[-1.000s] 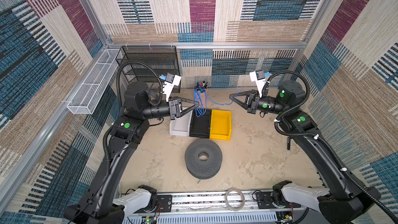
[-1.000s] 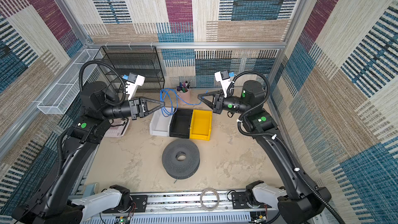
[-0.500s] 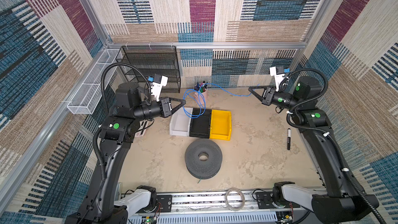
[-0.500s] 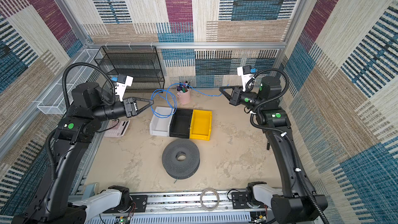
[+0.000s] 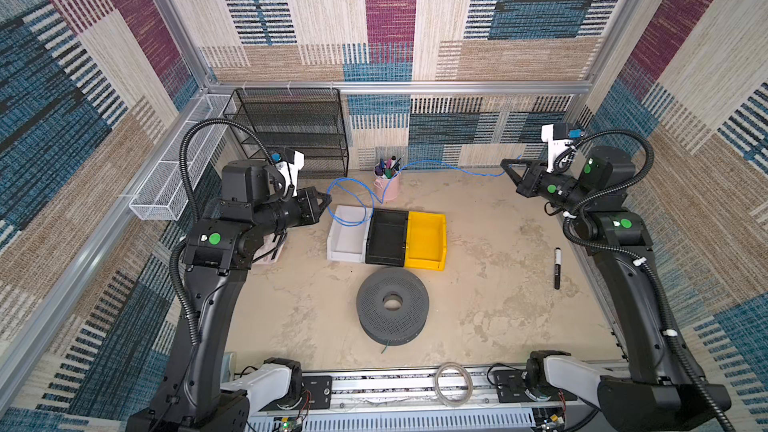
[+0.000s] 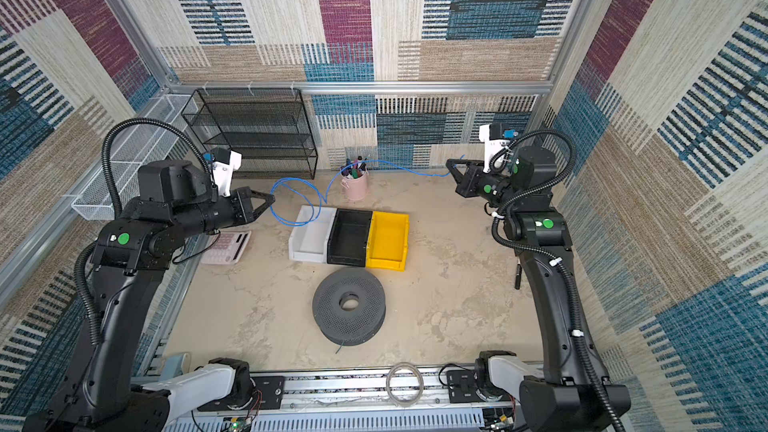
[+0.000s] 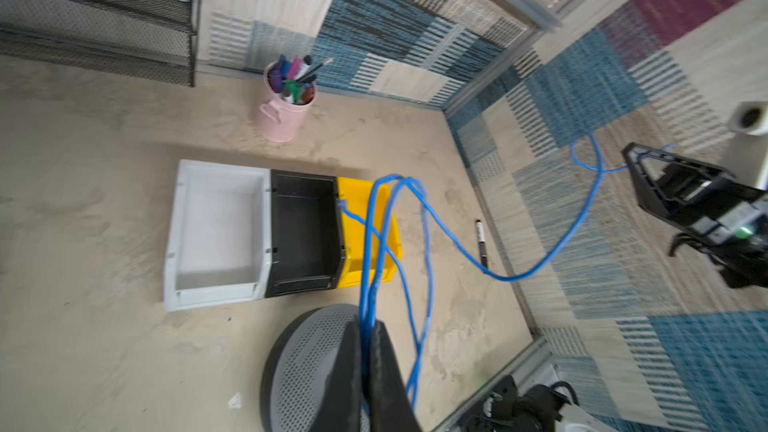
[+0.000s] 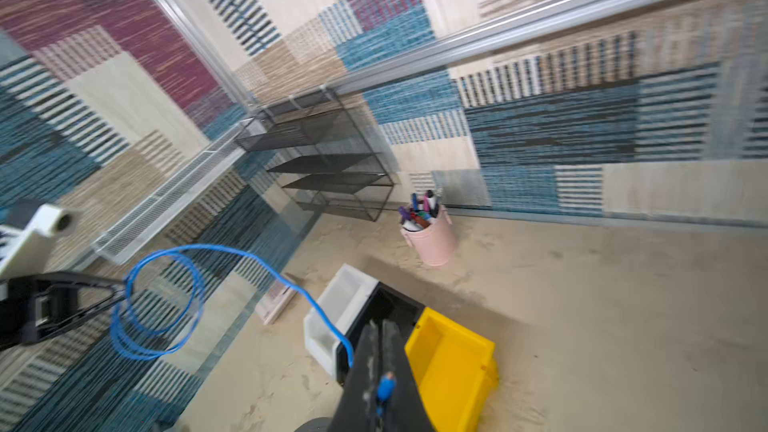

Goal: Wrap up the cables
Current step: 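Pull the cable apart, right gripper toward the far corner, left gripper toward the rack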

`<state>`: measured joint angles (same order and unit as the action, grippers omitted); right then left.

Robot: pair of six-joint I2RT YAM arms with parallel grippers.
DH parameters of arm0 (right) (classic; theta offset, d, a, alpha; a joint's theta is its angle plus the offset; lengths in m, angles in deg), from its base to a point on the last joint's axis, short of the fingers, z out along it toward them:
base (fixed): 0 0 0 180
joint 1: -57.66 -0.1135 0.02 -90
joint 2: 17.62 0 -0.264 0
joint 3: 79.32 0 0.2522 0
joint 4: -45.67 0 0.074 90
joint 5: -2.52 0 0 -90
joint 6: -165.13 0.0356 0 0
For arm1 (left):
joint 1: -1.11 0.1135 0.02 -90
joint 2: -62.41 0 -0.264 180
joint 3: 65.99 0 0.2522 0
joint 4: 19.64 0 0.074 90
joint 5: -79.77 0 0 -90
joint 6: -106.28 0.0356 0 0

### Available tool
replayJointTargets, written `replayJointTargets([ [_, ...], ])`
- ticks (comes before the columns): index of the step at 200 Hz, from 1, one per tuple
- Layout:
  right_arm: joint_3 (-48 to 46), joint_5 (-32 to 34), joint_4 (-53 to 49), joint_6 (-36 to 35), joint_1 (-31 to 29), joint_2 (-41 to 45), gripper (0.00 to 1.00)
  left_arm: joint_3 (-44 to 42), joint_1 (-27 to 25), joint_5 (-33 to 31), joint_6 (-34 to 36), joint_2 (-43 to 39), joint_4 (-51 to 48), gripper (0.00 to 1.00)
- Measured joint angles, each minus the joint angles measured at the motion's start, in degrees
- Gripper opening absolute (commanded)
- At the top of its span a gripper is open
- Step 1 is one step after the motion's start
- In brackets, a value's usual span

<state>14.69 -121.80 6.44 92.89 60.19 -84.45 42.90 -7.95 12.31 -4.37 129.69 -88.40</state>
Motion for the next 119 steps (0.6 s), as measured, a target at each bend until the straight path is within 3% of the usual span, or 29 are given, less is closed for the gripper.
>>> replayJointTargets([
  [37,-2.34,4.15,-0.09,-0.02,3.85,0.37,0.00,0.61,0.31,-2.64,0.92,-1.60,-0.52,0.00],
  [105,-2.97,7.10,0.66,-0.20,12.94,1.22,0.00,3.32,2.43,-18.40,2.38,-0.92,-6.10,0.00],
  [119,-3.32,7.45,1.44,0.13,13.90,1.64,0.00,2.54,2.45,-17.38,2.82,-1.27,-5.46,0.00],
])
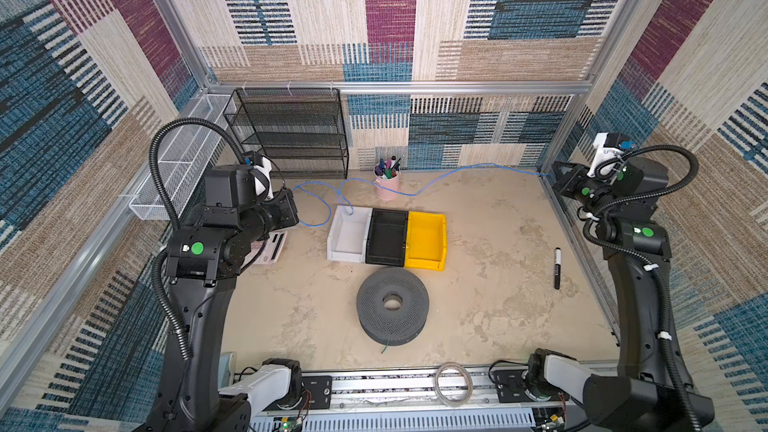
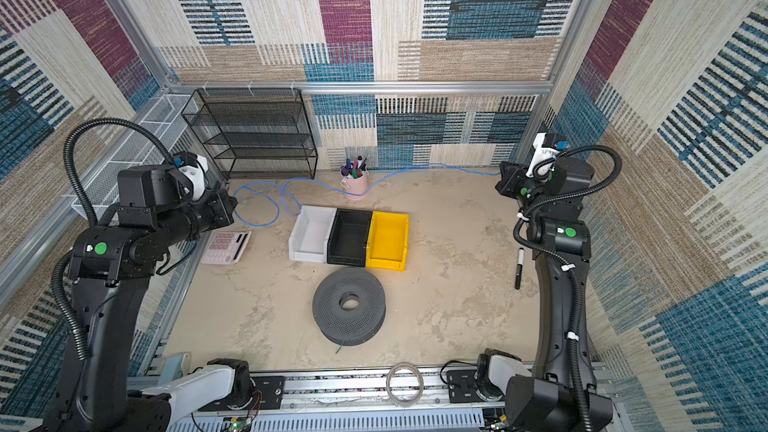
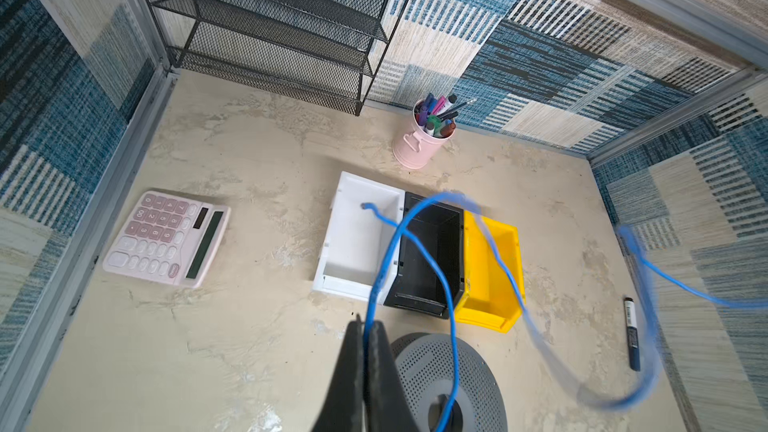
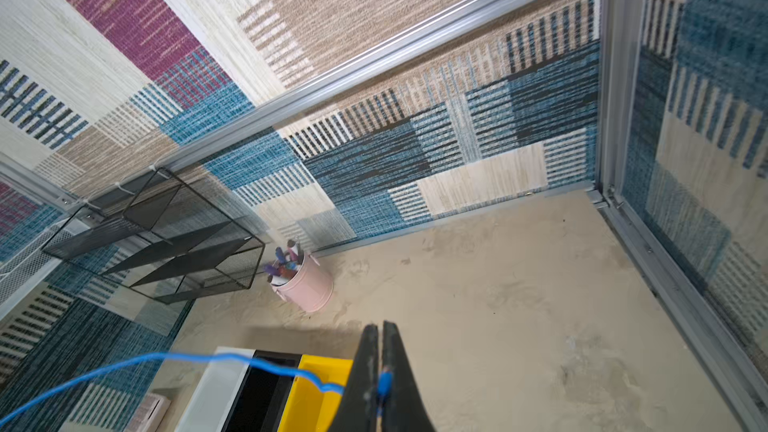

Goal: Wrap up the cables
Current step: 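Pull the cable apart, right gripper toward the far corner, left gripper toward the rack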

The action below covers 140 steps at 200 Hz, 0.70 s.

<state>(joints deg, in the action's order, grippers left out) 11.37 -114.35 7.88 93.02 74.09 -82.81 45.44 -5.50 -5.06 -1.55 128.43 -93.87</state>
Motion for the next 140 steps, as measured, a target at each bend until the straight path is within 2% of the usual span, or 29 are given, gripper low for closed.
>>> replayJointTargets([
  [34,-1.75,-3.17,2.08,0.79,0.24,-0.87,0.00,-2.38,0.00,14.80,0.22,0.90,4.07,0.00],
  [50,-2.36,-3.08,1.27,0.74,0.33,-1.07,0.00,-2.34,-0.04,16.79,0.22,1.49,4.07,0.00],
  [84,-2.34,-0.55,1.49,-0.61,0.55,-1.18,0.00,0.28,1.60,4.13,-0.02,1.73,-0.39,0.00],
  [102,-4.28,0.44,2.34,-0.81,1.77,-1.68,0.00,4.39,2.99,-1.84,-0.09,2.51,-2.91,0.00],
  [140,-12.76,0.22,6.97,1.81,8.44,-2.95,0.00,14.47,3.58,-11.85,-0.07,4.26,-4.68,0.00],
])
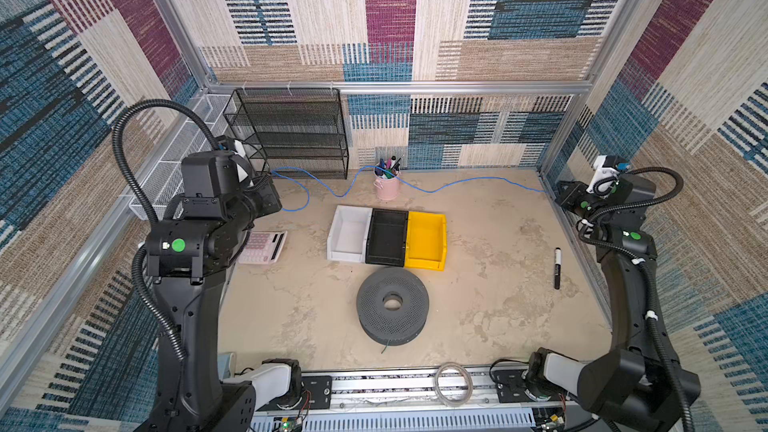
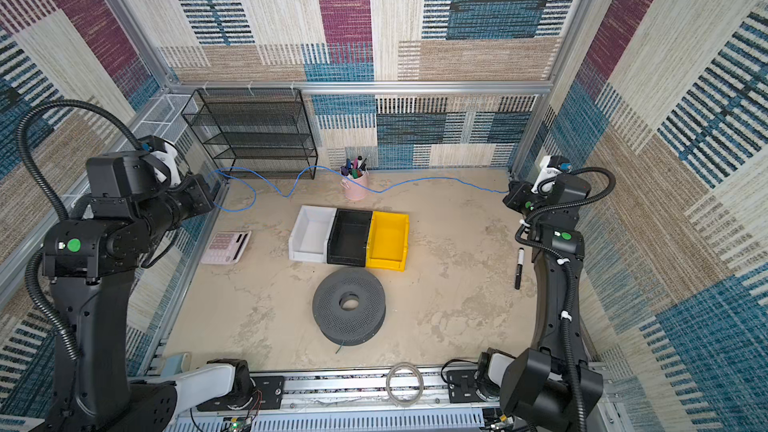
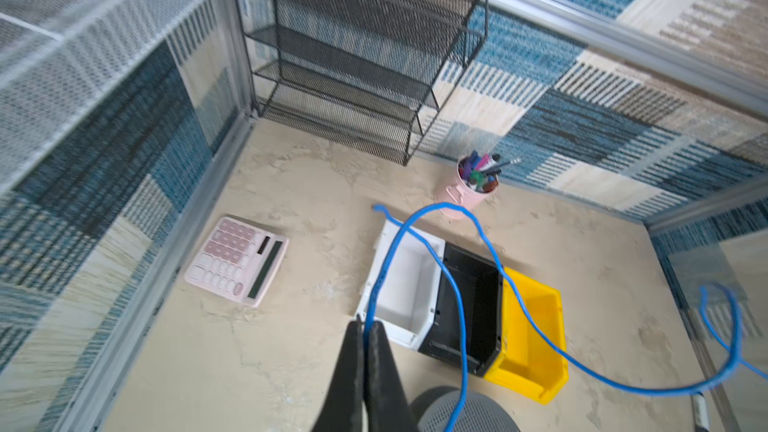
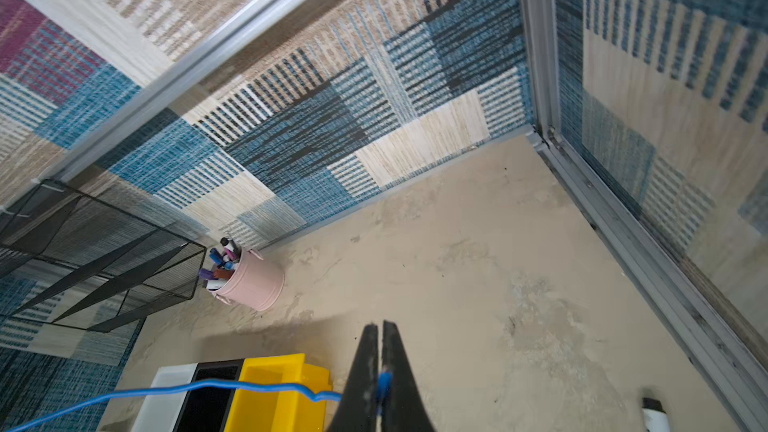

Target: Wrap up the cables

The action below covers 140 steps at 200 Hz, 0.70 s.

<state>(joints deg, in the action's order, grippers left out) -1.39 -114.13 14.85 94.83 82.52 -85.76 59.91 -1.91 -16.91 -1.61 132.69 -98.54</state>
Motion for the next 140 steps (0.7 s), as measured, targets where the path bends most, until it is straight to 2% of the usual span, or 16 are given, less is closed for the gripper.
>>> replayJointTargets([
  [20,-3.45,-1.49,3.48,3.65,3.78,-0.96,0.00,3.76,0.09,-3.21,-0.02,0.26,-0.20,0.00],
  [73,-10.45,-2.36,12.46,8.79,6.21,-4.42,0.00,9.94,0.28,-8.07,-1.68,-0.28,0.63,0.00],
  [102,-14.88,-3.48,15.74,10.80,6.93,-6.86,0.00,14.80,0.28,-8.31,-1.84,-0.46,1.57,0.00],
  [140,-19.26,-5.22,20.83,11.96,7.04,-10.78,0.00,22.47,0.26,-6.80,-1.66,3.43,0.17,0.00],
])
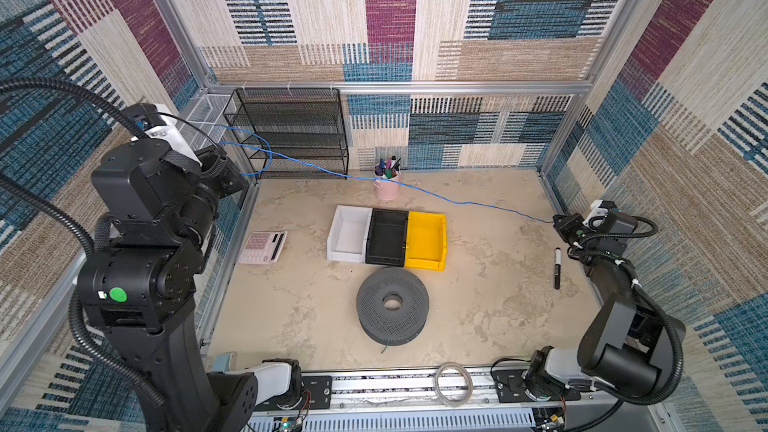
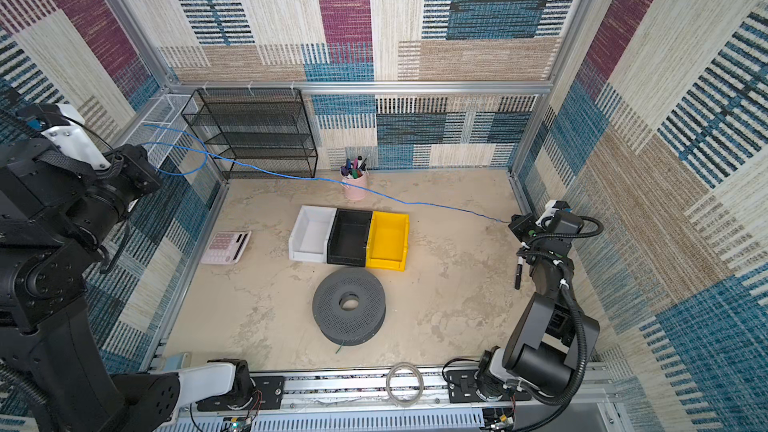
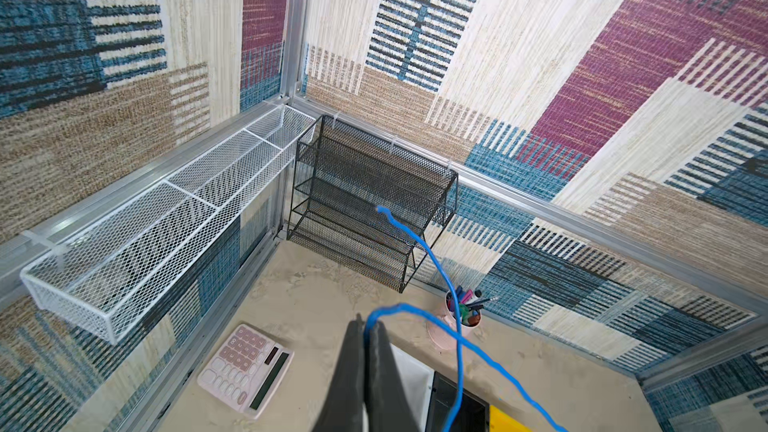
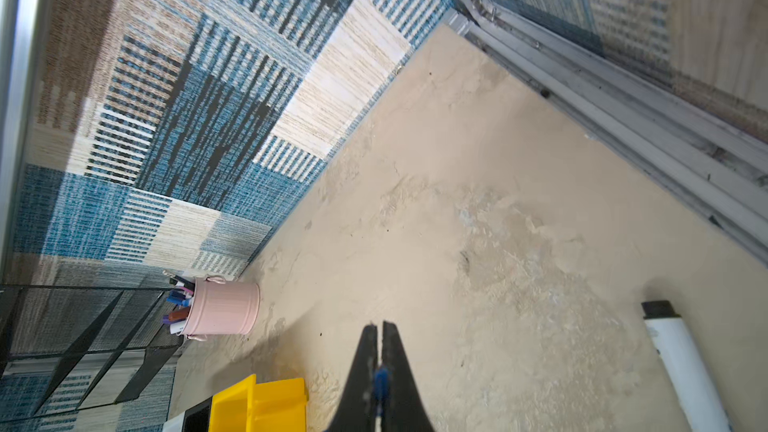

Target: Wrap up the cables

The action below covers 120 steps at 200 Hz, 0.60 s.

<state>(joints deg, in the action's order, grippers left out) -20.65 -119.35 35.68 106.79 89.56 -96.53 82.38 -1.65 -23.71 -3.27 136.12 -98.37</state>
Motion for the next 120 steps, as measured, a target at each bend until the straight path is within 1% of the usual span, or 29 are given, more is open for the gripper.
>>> replayJointTargets([
  [65,-2.43,-0.04,5.49,0.20,0.87,-3.76,0.00,6.69,-0.04,3.45,0.00,3.80,-2.62,0.00],
  [120,-4.26,-0.17,8.02,0.20,1.84,-5.57,0.00,8.13,-0.04,5.18,0.02,4.72,-3.50,0.00],
])
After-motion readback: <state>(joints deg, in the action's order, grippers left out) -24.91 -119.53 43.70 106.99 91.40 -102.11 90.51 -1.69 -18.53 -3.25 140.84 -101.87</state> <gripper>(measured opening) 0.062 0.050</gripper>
